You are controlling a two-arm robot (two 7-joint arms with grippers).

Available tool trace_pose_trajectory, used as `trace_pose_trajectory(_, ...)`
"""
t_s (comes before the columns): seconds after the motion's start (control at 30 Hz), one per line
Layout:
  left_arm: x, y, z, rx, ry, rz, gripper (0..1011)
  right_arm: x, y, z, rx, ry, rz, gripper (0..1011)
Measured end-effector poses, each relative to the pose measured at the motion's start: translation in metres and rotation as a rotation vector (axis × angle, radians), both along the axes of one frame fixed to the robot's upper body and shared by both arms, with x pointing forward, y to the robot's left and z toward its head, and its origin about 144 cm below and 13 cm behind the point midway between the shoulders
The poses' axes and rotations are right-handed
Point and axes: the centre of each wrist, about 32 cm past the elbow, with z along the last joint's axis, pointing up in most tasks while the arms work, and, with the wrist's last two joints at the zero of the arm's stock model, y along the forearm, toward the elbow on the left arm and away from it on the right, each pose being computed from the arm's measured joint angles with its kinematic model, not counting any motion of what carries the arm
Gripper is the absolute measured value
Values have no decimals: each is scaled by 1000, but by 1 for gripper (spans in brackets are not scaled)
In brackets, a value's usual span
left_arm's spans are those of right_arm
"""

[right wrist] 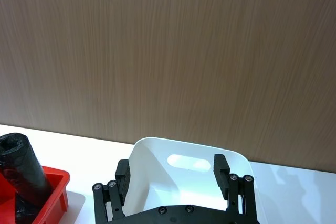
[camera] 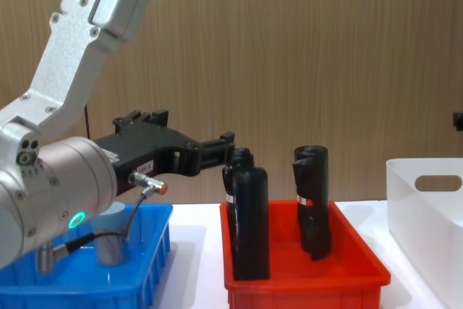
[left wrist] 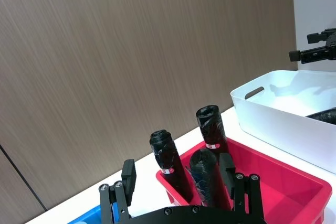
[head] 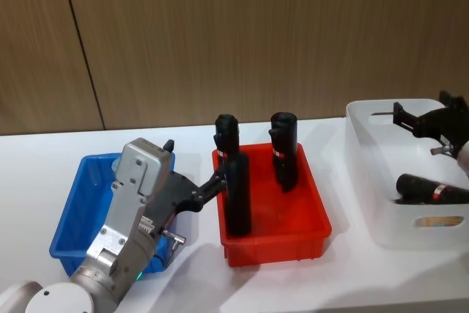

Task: Pick the cotton swabs from the blue box and place them into the white box.

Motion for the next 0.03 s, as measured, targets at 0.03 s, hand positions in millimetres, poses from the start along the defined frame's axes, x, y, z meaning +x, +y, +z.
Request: trace_pose_trajectory(0.03, 0, 0, 0, 0, 0, 0, 1004, 0, 0, 0, 0, 0, 0, 1001)
